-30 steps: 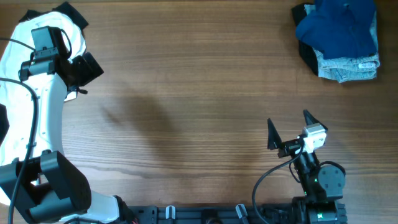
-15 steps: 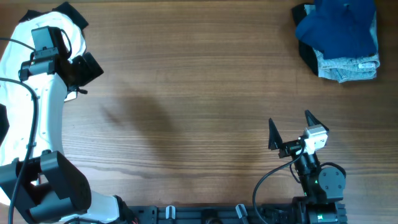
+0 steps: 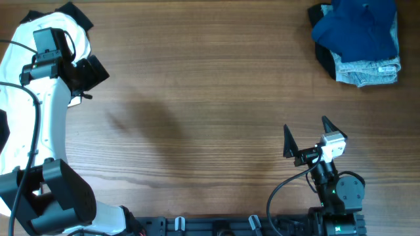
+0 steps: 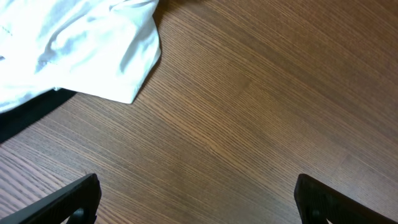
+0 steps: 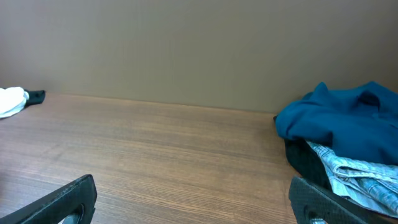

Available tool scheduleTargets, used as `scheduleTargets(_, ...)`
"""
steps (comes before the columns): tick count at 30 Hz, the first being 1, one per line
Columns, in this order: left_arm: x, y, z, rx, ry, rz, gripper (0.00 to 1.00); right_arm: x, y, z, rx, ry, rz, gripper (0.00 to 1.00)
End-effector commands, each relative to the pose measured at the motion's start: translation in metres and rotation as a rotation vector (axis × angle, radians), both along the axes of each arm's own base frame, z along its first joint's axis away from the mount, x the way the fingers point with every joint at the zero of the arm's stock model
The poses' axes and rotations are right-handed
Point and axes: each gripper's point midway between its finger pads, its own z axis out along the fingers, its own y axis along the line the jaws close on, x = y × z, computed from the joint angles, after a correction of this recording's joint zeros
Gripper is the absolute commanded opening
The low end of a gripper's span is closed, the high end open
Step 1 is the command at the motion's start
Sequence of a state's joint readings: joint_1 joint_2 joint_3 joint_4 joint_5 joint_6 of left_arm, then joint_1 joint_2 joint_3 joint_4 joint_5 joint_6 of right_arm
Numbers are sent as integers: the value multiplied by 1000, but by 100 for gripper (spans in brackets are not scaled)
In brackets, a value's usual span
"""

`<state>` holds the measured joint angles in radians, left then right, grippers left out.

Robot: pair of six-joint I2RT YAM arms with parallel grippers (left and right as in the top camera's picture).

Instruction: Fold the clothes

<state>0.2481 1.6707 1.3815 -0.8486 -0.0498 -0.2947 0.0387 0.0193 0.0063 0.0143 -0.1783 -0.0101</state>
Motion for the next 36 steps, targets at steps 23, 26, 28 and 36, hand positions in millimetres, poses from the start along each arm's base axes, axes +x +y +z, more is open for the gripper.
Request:
scheduleTargets(23, -66, -53, 55, 158, -705, -207, 100, 0, -2, 2, -15, -14, -11, 100)
scheduleTargets(26, -87, -58, 49, 184, -788, -207, 100, 0, -2, 2, -15, -14, -11, 100)
scheduleTargets(28, -98, -60, 42, 194, -819, -207, 100, 0, -2, 2, -15, -14, -11, 100)
scheduleTargets(36, -125, -65, 38, 240, -966, -206, 100, 0, -2, 2, -15, -14, -12, 100)
